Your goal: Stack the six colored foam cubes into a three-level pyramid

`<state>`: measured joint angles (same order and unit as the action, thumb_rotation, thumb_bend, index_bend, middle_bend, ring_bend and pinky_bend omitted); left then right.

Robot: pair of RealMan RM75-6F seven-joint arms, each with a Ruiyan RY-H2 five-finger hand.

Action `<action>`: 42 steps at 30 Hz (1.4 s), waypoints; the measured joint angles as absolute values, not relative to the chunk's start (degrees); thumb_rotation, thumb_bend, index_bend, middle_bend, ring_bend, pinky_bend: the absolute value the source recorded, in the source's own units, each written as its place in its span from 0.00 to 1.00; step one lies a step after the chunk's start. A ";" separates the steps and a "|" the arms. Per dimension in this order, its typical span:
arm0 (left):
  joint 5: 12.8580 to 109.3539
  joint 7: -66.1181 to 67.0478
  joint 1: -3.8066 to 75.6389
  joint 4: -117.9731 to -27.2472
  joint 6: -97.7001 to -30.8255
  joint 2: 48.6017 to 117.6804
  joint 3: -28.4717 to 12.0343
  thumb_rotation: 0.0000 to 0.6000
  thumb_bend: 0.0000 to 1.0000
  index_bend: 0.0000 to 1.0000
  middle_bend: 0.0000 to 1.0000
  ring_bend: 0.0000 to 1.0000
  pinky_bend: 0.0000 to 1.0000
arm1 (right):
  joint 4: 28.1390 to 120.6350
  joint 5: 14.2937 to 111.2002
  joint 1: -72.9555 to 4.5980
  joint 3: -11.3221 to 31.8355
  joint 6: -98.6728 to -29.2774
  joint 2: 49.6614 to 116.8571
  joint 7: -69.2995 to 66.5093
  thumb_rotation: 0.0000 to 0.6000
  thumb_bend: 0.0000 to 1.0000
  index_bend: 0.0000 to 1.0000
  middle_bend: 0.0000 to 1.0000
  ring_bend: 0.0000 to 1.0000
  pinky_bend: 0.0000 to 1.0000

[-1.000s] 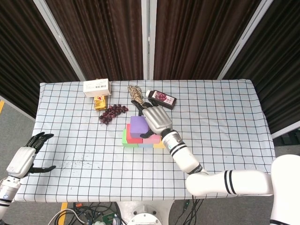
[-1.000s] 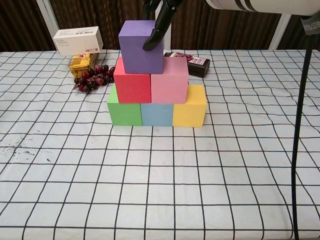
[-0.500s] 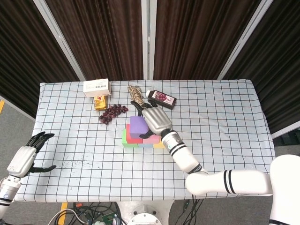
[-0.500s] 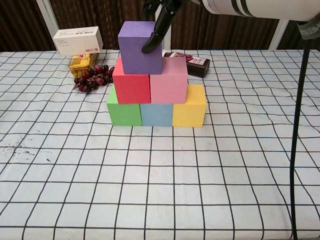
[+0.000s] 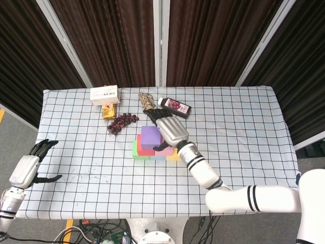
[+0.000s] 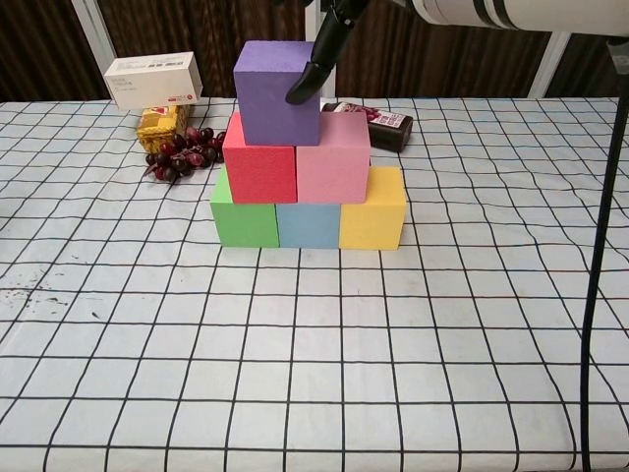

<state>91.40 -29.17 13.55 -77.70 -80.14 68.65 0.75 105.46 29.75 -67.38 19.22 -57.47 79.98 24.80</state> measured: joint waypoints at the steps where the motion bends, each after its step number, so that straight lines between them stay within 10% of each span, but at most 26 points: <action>1: 90.96 -28.97 13.92 -77.69 -79.92 69.00 0.14 1.00 0.00 0.11 0.10 0.02 0.10 | 105.98 30.18 -66.98 19.33 -57.62 79.58 24.31 1.00 0.00 0.00 0.02 0.00 0.00; 22: 72.19 -5.74 25.66 -82.36 -67.82 83.32 -13.33 1.00 0.00 0.10 0.09 0.02 0.10 | 106.68 42.95 -50.62 15.48 -61.04 71.65 8.28 1.00 0.00 0.00 0.00 0.00 0.00; 42: 62.50 2.27 33.49 -87.47 -62.43 91.24 -17.90 1.00 0.00 0.10 0.09 0.02 0.10 | 99.60 46.80 -45.86 14.06 -57.22 73.75 4.36 1.00 0.00 0.00 0.00 0.00 0.00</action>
<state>62.50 2.27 33.49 -87.47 -62.43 91.24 -17.90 99.60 46.80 -45.86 14.06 -57.22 73.75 4.36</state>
